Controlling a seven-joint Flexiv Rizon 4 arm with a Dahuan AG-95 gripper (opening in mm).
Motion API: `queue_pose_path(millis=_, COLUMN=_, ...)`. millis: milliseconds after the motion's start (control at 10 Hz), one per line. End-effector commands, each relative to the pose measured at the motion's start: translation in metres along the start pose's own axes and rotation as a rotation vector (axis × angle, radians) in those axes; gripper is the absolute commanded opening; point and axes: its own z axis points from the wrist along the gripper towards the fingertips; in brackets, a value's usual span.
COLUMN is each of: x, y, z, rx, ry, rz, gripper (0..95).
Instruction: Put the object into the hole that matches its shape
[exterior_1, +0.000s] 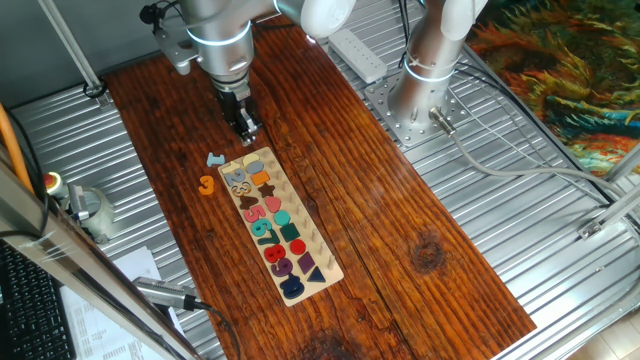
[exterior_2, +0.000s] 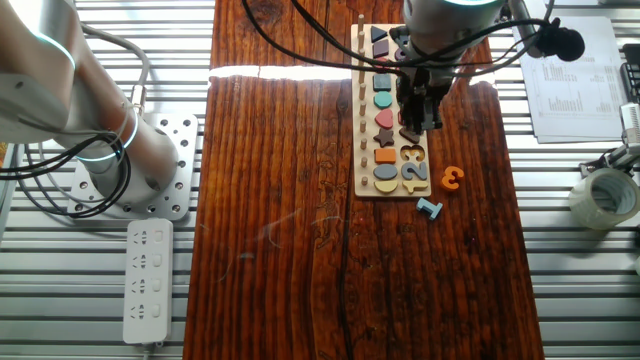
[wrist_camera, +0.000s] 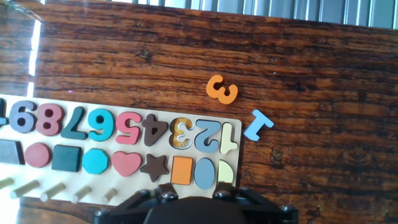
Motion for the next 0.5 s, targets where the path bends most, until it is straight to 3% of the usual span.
queue_pose_path(millis=100, x=0.0000, y=0.0001, z=0.0001, rx=-0.001, ry=0.000, rz=-0.041, gripper=0.0)
queue_pose_path(millis=500, x=0.0000, y=0.0002, z=-0.0005, rx=-0.001, ry=0.000, rz=-0.161, gripper=0.0)
